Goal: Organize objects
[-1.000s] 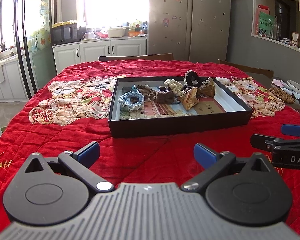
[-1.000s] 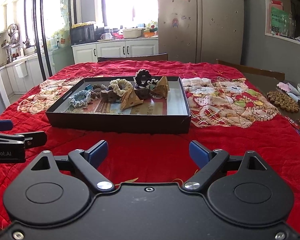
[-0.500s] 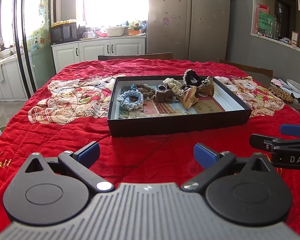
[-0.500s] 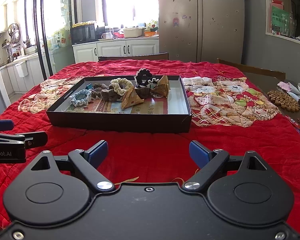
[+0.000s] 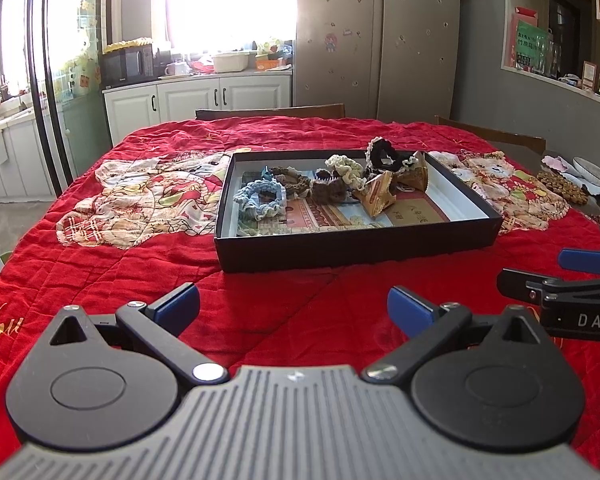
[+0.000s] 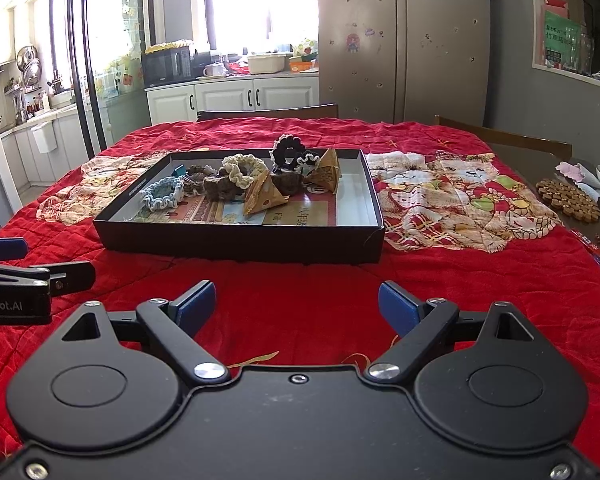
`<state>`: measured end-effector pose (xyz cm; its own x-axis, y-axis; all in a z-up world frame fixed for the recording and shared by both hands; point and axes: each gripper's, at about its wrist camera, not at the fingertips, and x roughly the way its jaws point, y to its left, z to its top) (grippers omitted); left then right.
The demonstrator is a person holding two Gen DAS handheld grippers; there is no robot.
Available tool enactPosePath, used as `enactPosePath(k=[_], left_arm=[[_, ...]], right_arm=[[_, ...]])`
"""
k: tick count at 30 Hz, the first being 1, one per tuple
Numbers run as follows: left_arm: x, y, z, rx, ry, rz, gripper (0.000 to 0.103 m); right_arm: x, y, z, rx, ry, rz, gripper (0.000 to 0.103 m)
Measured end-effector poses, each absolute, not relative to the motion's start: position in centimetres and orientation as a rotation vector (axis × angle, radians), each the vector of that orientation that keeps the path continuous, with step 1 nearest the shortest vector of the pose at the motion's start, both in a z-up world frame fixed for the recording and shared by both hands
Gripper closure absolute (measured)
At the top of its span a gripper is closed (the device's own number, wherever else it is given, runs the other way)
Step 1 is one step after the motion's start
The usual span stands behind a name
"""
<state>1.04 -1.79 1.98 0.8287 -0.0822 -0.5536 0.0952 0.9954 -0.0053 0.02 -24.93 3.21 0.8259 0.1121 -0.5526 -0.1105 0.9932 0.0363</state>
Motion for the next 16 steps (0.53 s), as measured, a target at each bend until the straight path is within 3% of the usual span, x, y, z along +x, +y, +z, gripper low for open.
enactPosePath(k=[16], left_arm=[[0.84,-2.19,1.95,0.038,0.589,-0.152,0.000]], right_arm=[[0.02,-24.84,2.79,0.003,0.600,0.127,0.015]])
